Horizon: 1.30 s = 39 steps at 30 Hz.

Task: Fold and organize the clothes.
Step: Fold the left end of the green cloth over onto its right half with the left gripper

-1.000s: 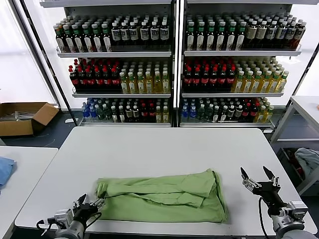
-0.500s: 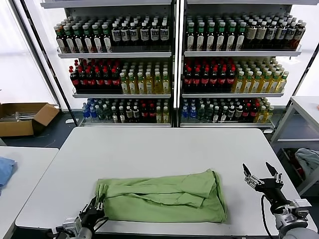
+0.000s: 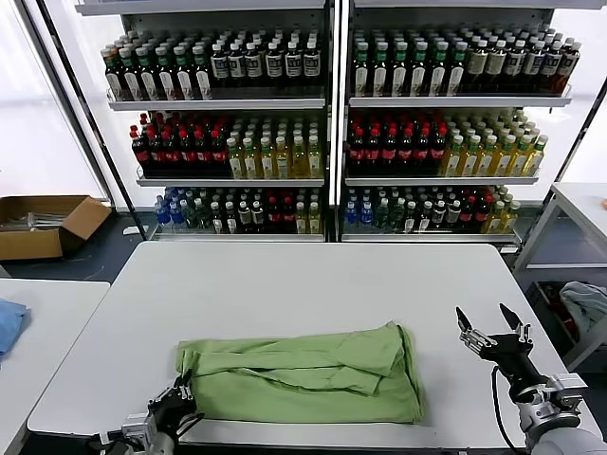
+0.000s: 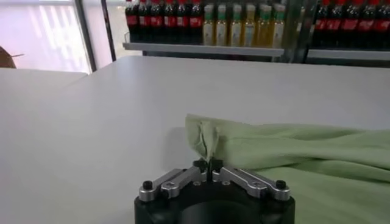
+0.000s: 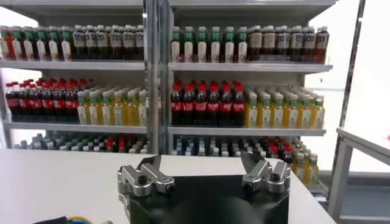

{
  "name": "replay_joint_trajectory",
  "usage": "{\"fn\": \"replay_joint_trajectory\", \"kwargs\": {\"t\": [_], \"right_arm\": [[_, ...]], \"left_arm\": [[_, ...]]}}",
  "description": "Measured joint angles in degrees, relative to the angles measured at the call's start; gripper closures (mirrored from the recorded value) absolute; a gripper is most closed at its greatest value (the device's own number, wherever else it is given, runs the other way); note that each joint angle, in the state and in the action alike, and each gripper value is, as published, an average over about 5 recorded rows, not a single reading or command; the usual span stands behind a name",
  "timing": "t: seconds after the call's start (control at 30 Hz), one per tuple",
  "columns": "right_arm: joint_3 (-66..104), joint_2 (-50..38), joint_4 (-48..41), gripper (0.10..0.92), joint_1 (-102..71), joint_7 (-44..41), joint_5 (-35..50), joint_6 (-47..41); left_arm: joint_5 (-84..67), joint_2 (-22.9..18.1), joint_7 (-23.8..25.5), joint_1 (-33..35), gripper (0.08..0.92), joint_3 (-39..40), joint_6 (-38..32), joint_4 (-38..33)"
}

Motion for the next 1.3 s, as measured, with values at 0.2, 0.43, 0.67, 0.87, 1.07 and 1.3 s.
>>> {"fn": "replay_joint_trajectory", "kwargs": {"t": [0.2,0.43,0.67,0.87,1.07,1.3], "right_arm": [[-0.78,-0.03,0.1,0.203,0.91,0.18,0.16,-0.14],[-1.71,-0.07,0.32,0.203,1.75,0.39,0.17,-0.2],[-1.51,-0.02,0.94,0.203,1.33,0.33,0.19,-0.21],[-0.85,0.19,1.27,0.203,0.57,0.17,0.18,-0.18],[-0.44,0.33,1.43,0.203,-0.17,0.02,0.17,-0.1],[-0.43,0.63,1.92,0.203,-0.52,0.11,0.0,-0.11]], "left_arm": [[-3.42,4.98,1.39,-1.17,0.901,-7.1,0.37,1.78],[-7.51,14.17,6.33,-2.21,0.901,-17.89,-0.04,7.54],[-9.59,21.74,10.72,-3.33,0.901,-24.06,0.2,11.38],[-10.22,23.3,11.86,-3.83,0.901,-24.96,2.09,7.78],[-9.99,22.32,11.83,-4.09,0.901,-21.96,4.64,0.67],[-8.35,20.43,11.64,-4.77,0.901,-15.07,6.4,-6.21]]}}
